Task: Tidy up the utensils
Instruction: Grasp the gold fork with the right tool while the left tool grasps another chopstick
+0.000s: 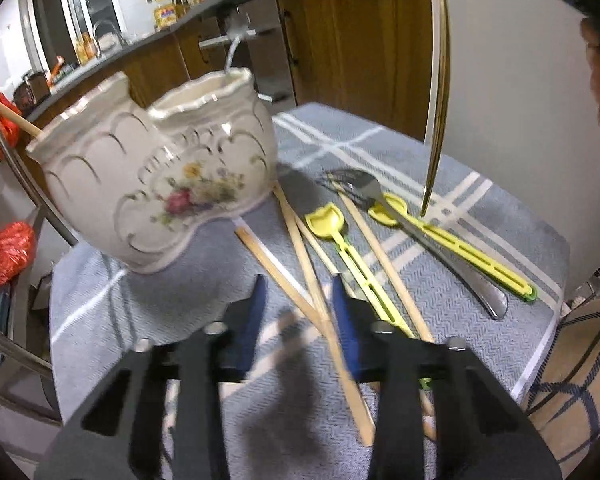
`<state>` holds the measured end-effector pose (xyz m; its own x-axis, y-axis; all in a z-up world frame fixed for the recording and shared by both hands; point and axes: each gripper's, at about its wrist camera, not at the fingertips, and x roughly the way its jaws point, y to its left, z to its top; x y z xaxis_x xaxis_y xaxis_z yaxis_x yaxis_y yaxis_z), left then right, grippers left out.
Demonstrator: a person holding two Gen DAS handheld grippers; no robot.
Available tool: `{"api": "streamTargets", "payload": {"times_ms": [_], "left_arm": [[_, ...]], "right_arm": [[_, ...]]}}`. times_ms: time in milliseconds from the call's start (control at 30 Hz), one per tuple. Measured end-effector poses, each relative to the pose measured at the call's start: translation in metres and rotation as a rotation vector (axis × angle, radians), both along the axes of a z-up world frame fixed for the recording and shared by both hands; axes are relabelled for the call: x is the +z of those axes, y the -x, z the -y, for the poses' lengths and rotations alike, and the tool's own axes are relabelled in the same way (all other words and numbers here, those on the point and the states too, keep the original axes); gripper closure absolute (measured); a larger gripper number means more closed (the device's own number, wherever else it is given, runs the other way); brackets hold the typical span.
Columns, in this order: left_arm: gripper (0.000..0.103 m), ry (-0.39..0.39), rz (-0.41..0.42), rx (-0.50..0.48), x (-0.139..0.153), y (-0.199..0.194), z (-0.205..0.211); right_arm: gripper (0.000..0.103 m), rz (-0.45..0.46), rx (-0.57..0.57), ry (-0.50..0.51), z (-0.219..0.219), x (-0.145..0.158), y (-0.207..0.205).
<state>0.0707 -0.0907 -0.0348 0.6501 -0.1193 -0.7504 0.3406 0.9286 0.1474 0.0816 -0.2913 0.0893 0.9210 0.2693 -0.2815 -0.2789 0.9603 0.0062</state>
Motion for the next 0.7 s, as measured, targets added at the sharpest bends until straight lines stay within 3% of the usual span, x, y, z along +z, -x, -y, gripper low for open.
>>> {"api": "streamTargets", "payload": {"times_ms": [167, 367, 500, 567, 700], "left_arm": [[0.084, 0.037, -0.047, 0.005, -0.004, -0.008, 0.001], [0.085, -0.009, -0.040, 0.000, -0.005, -0.015, 0.007], [0.090, -0.024, -0.057, -0.012, -0.003, -0.020, 0.012], [0.097, -0.006, -0.081, -0.016, -0.003, -0.022, 0.010], [0.097, 0.021, -0.075, -0.011, -0.003, -0.022, 0.006]], "right_arm": [[0.099, -0.008, 0.010, -0.018, 0.004, 0.000, -0.001], [0.099, -0.014, 0.024, -0.023, 0.004, 0.000, 0.003], [0.099, -0.009, 0.035, -0.022, 0.002, 0.001, 0.006], [0.099, -0.008, 0.037, -0.024, 0.002, 0.001, 0.006], [0.099, -0.002, 0.040, -0.027, 0.001, 0.002, 0.008]]}}
